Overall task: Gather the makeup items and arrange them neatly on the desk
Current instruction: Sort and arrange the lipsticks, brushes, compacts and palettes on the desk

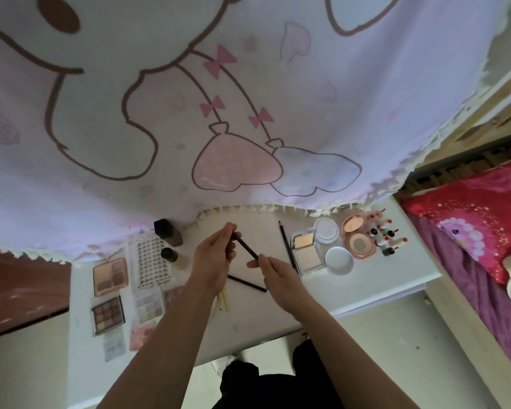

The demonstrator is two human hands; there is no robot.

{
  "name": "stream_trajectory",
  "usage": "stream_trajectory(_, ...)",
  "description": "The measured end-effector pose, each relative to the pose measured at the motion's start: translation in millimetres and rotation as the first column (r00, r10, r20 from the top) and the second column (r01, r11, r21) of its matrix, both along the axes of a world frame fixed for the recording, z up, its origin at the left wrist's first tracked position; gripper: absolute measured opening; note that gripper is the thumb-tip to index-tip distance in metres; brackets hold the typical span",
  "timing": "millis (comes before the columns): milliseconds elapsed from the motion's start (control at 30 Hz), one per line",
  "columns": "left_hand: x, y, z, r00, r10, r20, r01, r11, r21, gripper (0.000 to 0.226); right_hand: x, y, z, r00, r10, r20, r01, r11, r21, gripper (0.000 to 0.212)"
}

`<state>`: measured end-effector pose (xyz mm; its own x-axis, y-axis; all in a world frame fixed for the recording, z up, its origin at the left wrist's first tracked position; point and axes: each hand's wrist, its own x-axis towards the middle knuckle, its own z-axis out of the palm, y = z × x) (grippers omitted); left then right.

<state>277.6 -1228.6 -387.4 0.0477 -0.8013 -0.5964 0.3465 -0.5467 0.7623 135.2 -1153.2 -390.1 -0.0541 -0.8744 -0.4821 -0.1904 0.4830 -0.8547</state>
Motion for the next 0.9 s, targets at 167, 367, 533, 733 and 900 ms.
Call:
stream_trajectory(167,-6,-7,14,0.990,0.105,-0.098,-0.105,0.994,0.001,0.015,0,-9,28,0.986,0.017,-0.166,-0.037,0.992,-0.119,0.038)
stream_trajectory(367,21,-30,26,0.898,0.361,-0.251,-0.363,0.931,0.039,0.010,-29,7,37,0.942,-0.064,-0.331,0.015,0.989,-0.149,0.038)
stream_trajectory(533,21,-28,33,0.922,0.257,-0.290,-0.263,0.965,0.021,0.009,-40,14,26,0.971,-0.186,-0.148,0.173,0.980,-0.096,0.032)
stream_trajectory(733,6,9,21,0.864,0.360,-0.351,-0.280,0.924,0.259,0.011,-34,10,31,0.974,-0.225,0.028,0.226,0.973,-0.044,0.019)
stream_trajectory(900,5,30,11,0.914,0.247,-0.322,-0.137,0.935,0.327,0.006,-35,11,24,0.946,-0.302,0.121,0.295,0.953,0.070,0.018)
